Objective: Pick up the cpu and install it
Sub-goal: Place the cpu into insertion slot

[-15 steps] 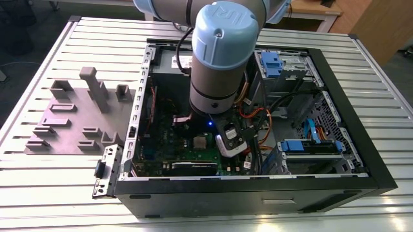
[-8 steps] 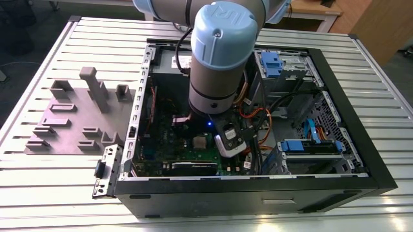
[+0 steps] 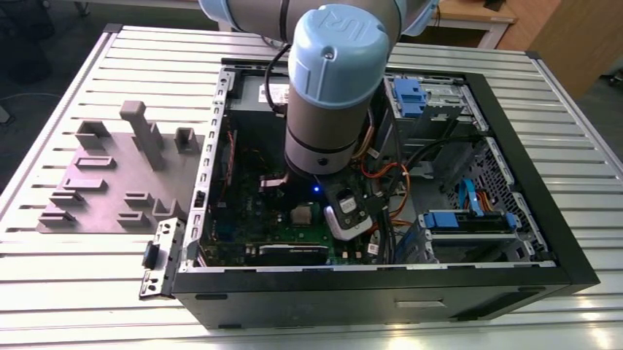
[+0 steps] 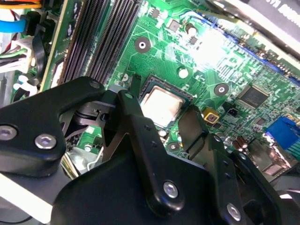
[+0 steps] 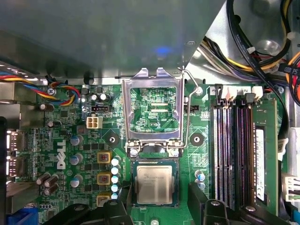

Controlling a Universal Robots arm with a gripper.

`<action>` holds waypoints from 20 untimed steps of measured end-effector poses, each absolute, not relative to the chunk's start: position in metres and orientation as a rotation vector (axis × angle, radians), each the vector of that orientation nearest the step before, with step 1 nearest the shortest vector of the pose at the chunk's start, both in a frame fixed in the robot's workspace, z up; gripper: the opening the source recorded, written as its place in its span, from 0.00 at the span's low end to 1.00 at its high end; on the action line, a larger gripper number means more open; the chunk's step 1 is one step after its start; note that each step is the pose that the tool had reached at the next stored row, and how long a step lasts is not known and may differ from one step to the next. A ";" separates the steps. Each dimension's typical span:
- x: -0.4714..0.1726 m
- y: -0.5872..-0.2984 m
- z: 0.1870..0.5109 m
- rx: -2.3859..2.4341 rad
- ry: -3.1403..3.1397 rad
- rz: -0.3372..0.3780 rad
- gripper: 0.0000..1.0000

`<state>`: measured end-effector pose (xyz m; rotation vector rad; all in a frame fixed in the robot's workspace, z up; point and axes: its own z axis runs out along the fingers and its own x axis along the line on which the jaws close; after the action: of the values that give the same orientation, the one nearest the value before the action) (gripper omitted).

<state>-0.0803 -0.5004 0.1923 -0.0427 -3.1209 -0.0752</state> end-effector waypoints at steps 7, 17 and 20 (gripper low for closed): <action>-0.078 -0.500 0.192 -0.043 -3.121 -0.075 0.59; -0.076 -0.501 0.191 -0.043 -3.121 -0.075 0.59; -0.076 -0.501 0.191 -0.043 -3.121 -0.075 0.59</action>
<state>-0.0757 -0.5005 0.1910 -0.0426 -3.1208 -0.0755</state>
